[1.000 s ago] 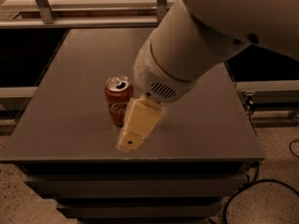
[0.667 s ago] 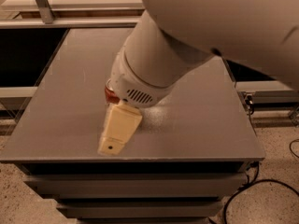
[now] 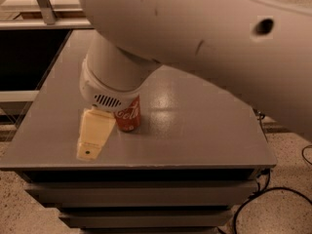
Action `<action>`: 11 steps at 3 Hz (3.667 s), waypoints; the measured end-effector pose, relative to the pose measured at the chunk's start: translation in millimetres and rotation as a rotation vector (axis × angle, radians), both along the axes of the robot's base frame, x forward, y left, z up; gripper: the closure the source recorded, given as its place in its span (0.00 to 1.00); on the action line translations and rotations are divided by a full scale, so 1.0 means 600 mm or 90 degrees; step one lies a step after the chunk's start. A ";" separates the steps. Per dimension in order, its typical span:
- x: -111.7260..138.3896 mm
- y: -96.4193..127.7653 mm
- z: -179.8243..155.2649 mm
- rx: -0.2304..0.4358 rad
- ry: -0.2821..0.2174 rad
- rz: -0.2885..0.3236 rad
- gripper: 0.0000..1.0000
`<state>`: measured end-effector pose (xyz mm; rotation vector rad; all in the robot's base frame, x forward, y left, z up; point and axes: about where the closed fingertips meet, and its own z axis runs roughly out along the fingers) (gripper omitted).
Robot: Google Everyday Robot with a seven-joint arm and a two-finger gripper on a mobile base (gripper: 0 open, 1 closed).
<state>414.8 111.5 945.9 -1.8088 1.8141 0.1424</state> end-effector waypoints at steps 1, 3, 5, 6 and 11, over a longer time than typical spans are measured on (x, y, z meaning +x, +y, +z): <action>0.025 -0.001 -0.006 -0.009 -0.002 -0.001 0.00; 0.074 -0.030 0.012 -0.030 -0.022 -0.007 0.00; 0.097 -0.054 0.006 -0.057 -0.028 0.003 0.00; 0.104 -0.068 -0.025 -0.075 -0.012 0.005 0.00; 0.094 -0.072 -0.039 -0.072 -0.012 0.049 0.89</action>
Offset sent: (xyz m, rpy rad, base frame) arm 0.0580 -0.0241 -0.0078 -0.0553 -0.0065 -0.0184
